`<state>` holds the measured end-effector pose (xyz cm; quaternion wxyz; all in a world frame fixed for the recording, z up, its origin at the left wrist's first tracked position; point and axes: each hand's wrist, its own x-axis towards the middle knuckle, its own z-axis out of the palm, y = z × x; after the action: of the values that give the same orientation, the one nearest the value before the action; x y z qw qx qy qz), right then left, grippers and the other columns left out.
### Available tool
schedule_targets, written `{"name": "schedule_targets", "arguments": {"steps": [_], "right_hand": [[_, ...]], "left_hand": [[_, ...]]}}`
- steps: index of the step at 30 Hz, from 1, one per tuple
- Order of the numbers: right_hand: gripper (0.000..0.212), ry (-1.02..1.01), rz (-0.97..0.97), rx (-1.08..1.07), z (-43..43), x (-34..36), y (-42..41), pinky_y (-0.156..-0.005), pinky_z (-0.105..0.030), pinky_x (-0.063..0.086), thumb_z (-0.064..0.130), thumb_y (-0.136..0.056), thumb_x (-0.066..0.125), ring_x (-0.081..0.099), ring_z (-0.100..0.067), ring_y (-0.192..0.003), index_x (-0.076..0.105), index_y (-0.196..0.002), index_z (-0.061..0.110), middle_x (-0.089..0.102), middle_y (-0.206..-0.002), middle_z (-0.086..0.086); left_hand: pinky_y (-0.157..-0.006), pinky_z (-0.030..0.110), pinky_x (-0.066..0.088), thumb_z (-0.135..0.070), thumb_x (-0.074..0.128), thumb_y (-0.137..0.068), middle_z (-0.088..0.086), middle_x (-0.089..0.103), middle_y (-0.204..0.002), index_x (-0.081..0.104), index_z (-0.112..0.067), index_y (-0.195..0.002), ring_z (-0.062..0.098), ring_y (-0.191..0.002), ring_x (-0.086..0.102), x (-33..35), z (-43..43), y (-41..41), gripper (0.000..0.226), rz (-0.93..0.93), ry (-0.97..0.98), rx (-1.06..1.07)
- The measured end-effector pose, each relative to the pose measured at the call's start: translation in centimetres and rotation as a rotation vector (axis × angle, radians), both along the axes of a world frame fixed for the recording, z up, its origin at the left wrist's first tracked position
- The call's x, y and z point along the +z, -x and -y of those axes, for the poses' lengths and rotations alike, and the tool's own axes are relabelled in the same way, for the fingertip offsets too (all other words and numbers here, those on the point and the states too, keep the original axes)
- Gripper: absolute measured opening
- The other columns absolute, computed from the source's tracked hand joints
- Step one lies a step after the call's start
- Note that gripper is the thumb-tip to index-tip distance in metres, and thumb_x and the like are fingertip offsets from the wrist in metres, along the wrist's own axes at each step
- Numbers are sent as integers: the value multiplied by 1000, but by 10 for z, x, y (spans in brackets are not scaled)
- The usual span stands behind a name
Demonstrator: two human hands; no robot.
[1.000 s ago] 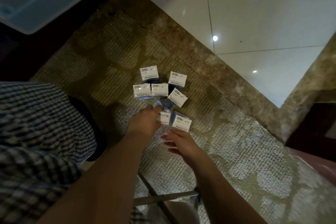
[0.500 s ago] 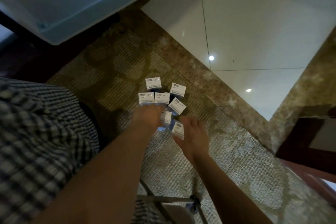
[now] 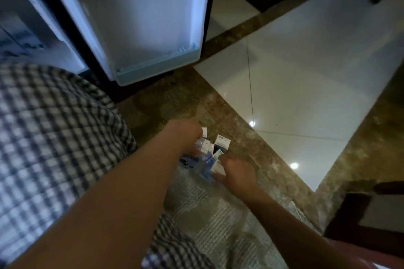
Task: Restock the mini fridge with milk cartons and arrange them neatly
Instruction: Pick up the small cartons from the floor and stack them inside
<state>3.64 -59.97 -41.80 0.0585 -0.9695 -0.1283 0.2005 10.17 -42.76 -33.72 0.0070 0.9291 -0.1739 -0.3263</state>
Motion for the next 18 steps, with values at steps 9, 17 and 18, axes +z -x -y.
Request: {"name": "schedule_targets", "arguments": {"steps": [9, 17, 18], "right_hand": [[19, -150, 138, 89, -39, 148, -49, -53, -23, 30, 30, -71, 70, 49, -13, -73, 57, -82, 21, 49, -79, 6], [22, -348, 324, 152, -93, 252, -73, -57, -28, 36, 30, -66, 73, 49, -9, -70, 57, -81, 23, 49, -79, 8], [22, -370, 348, 170, -102, 263, -74, -58, -28, 36, 29, -65, 73, 49, -10, -70, 57, -79, 23, 49, -78, 7]], "left_hand": [[-73, 28, 41, -40, 68, -81, -2, 53, -107, 63, -19, -111, 14, -90, 49, 89, -55, 4, 37, 196, 229, 90], [-76, 30, 46, -44, 66, -81, -5, 47, -94, 54, -26, -99, 14, -85, 51, 162, -132, 21, 28, 479, 477, 216], [-75, 29, 46, -44, 68, -80, -4, 49, -93, 53, -27, -96, 15, -84, 52, 169, -143, 24, 26, 515, 523, 256]]}}
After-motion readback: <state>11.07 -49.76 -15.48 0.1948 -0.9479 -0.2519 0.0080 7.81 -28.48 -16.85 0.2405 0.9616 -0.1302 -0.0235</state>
